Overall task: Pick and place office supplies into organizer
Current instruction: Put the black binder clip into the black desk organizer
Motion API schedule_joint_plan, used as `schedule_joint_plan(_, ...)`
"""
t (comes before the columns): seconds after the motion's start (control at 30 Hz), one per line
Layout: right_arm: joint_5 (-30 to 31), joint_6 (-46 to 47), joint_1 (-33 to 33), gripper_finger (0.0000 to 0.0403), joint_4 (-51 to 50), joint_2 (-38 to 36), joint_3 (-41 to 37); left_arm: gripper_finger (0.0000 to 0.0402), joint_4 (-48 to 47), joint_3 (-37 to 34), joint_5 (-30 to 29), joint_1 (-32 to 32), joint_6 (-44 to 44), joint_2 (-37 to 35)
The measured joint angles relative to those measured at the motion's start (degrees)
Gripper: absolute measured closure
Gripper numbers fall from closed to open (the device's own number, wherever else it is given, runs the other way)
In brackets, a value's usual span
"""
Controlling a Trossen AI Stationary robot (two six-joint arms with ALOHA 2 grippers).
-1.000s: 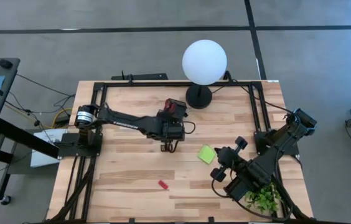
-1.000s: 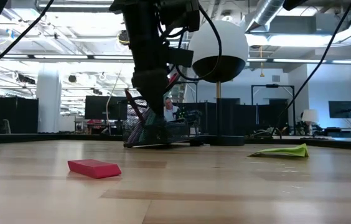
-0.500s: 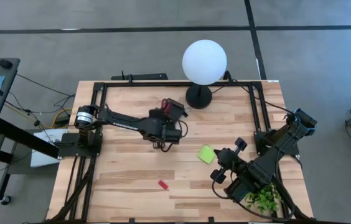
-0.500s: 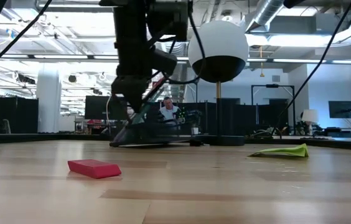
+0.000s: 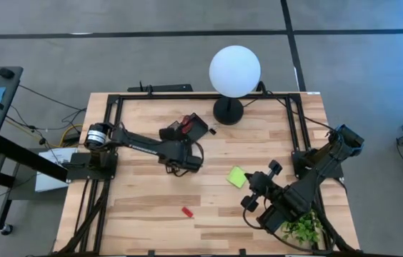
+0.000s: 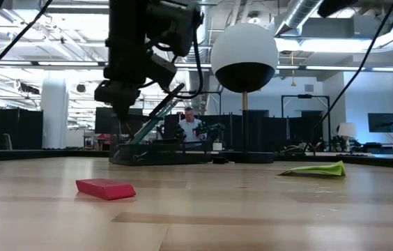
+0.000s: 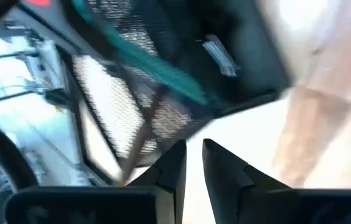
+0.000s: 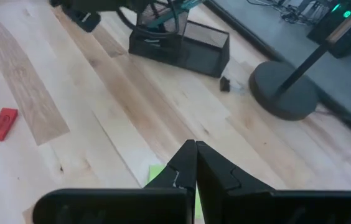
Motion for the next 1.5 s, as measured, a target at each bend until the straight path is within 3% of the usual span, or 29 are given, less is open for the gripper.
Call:
schedule_joint_plan(0.1,0.1,0.4,0.1,0.0403,5.6,0.0,-4.4,0.0363,1.9,-0.3,2.5,-2.8,-2.1,0.0)
schedule_joint_plan(0.23,0.1,-0.3,-0.1,0.0403,13.5,0.0,-10.6,0.0368,4.8,0.0,0.0,-7.4,-5.6,-0.7)
schedule_joint_plan(0.47,1.4,-1.2,-5.0,0.0403,27.1,0.0,-15.3,0.0364,-6.2,0.5,-7.9,-14.3,-27.4,-7.5)
schedule_joint_plan(0.6,0.6,-9.8,-10.5,0.0403,28.2,0.0,-16.0,0.0363,-12.0,0.5,-11.7,-18.9,-40.2,-11.9)
schedule_joint_plan(0.73,-4.3,-15.9,-15.5,0.0403,28.3,0.0,-16.0,0.0363,-12.2,0.5,-14.2,-24.6,-46.4,-14.5)
schedule_joint_plan(0.97,-4.2,-18.1,-24.6,0.0403,31.3,0.0,-16.0,0.0363,-12.1,-2.3,-27.2,-31.1,-55.9,-14.7)
schedule_joint_plan(1.13,-5.6,-30.7,-32.7,0.0403,33.1,0.0,-16.0,0.0363,-12.2,-7.2,-28.3,-30.2,-60.0,-14.7)
schedule_joint_plan(1.3,-13.1,-42.2,-36.4,0.0403,34.0,0.0,-16.0,0.0363,-12.1,-13.1,-26.3,-28.3,-59.6,-16.9)
schedule_joint_plan(1.5,-14.1,-69.0,-38.6,0.0403,37.3,0.0,-16.0,0.0363,-11.9,-17.6,-30.7,-24.4,-56.0,-29.4)
